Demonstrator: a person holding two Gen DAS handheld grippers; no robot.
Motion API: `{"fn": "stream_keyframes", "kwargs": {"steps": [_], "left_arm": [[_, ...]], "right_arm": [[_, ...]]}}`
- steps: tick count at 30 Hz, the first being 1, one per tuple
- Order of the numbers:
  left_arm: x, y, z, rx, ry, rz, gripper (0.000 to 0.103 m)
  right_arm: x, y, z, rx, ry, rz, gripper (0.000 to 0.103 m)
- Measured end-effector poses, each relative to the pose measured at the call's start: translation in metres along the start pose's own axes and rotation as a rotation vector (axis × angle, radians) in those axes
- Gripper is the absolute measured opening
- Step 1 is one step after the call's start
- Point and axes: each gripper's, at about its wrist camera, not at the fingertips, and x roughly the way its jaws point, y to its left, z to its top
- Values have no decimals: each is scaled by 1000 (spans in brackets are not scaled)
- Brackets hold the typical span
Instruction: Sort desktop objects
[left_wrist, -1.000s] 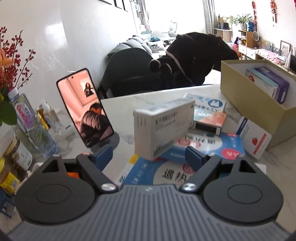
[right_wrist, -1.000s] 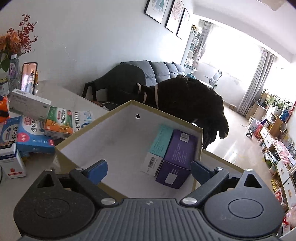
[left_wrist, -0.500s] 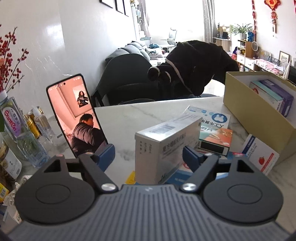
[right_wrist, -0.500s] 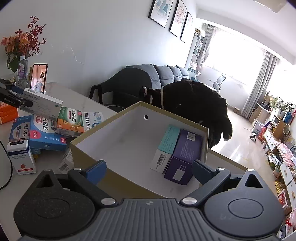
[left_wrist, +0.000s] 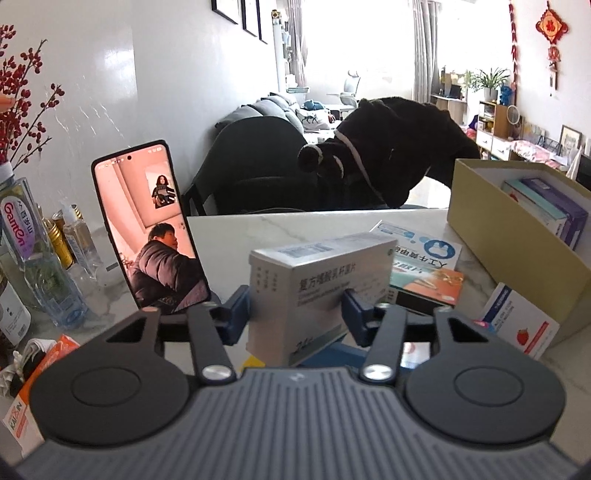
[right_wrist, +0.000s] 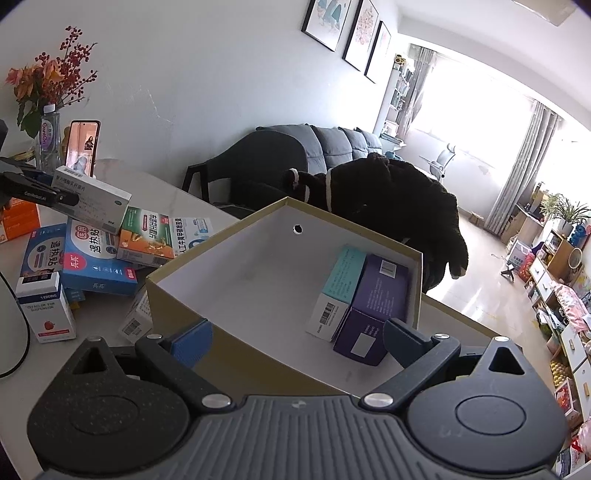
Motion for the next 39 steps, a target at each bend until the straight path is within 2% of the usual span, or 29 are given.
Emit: {"fn": "stream_keyframes", "kwargs": {"steps": [2,4,11,24,34,37,39], "left_arm": [[-3,-1,-1,-7,-7,-7,38],[-7,-2,-3,-15,-14,-18,35],[-17,-10,-12,-39,-57,-22,28],[-42,-45,-24,-62,-94,19,27],[-58,-71,-35,-100,-115,58,27],[-61,-81,-38,-97,-121,74,27],[-64,-87,-42,-95,-130,82,27]], "right_arm": [[0,0,0,1,3,-1,99],[0,0,0,2,3,0,99],[0,3,2,18,-2,19,99],[2,19,19,95,0,152,99],[7,51,52,109,7,288,98],[12,63,64,119,26,346,96],[16,71,72,131,48,395,90]]}}
